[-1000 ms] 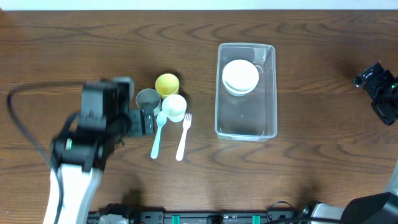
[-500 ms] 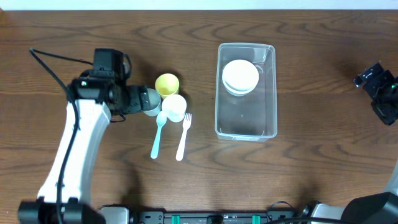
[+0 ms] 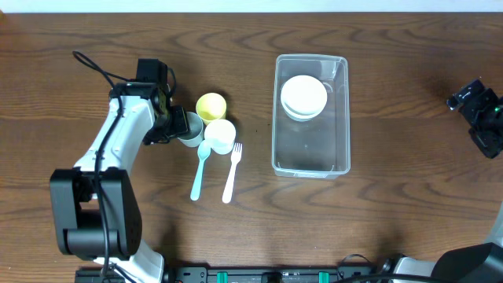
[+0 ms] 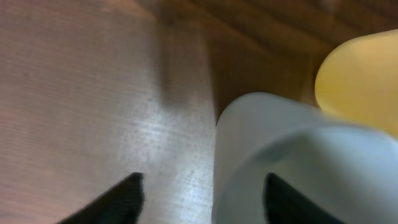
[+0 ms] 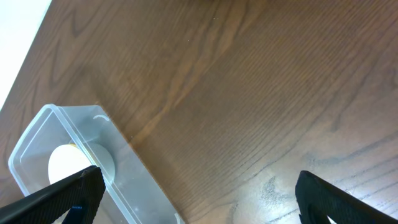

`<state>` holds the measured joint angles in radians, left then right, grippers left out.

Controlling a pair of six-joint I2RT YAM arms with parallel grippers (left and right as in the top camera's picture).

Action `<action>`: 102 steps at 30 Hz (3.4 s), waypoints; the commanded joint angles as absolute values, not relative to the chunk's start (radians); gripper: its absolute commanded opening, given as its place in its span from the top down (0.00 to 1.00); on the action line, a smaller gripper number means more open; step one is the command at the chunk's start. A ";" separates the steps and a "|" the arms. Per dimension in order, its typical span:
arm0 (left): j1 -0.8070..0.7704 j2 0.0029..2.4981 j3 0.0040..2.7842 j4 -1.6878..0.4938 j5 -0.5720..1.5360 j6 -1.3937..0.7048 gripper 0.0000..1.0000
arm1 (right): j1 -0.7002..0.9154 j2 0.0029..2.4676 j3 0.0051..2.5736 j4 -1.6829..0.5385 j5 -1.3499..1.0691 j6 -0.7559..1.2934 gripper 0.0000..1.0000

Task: Pack container
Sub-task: 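Move left gripper to the grey cup and grasp it, then carry the grey cup into the container and release it, then move left gripper to the white cup and grasp it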

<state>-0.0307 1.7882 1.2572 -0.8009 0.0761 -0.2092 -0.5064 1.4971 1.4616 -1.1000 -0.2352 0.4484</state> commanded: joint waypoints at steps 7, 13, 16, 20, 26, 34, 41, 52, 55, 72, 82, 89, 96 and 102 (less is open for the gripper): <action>-0.029 1.788 1.274 -0.764 0.074 -0.204 0.94 | -0.511 1.500 1.464 -1.100 -0.236 0.456 0.01; -0.029 1.698 1.310 -0.839 0.059 -0.204 0.94 | -0.511 1.500 1.464 -1.100 -0.236 0.456 0.01; -0.030 1.625 1.371 -0.925 0.052 -0.203 0.94 | -0.511 1.500 1.464 -1.100 -0.236 0.456 0.01; -0.071 1.515 1.469 -1.008 0.096 -0.203 0.94 | -0.511 1.500 1.464 -1.100 -0.236 0.456 0.01; -0.301 1.388 1.515 -0.951 0.113 -0.199 0.94 | -0.511 1.500 1.464 -1.100 -0.236 0.456 0.01; -0.609 1.544 1.515 -0.782 0.112 -0.199 0.94 | -0.511 1.500 1.464 -1.100 -0.236 0.456 0.01; -0.654 1.798 1.515 -0.709 0.113 -0.199 0.94 | -0.511 1.500 1.464 -1.100 -0.236 0.456 0.01; -0.664 1.927 1.516 -0.714 0.124 -0.199 0.94 | -0.511 1.500 1.464 -1.100 -0.236 0.456 0.01; -0.664 1.937 1.516 -0.714 0.124 -0.196 0.93 | -0.511 1.500 1.464 -1.100 -0.236 0.456 0.01; -0.651 1.869 1.802 -0.963 0.091 -0.177 0.66 | -0.511 1.500 1.464 -1.100 -0.236 0.456 0.01; -0.495 1.770 1.861 -1.336 -0.202 -0.224 0.59 | -0.511 1.500 1.464 -1.100 -0.236 0.456 0.01; -0.311 1.790 1.574 -1.144 0.068 -0.253 0.59 | -0.511 1.500 1.464 -1.100 -0.236 0.456 0.01; -0.252 1.792 1.306 -0.887 0.192 -0.248 0.53 | -0.511 1.500 1.464 -1.100 -0.236 0.456 0.01; -0.261 1.792 1.260 -0.852 0.192 -0.249 0.61 | -0.511 1.500 1.464 -1.100 -0.236 0.456 0.01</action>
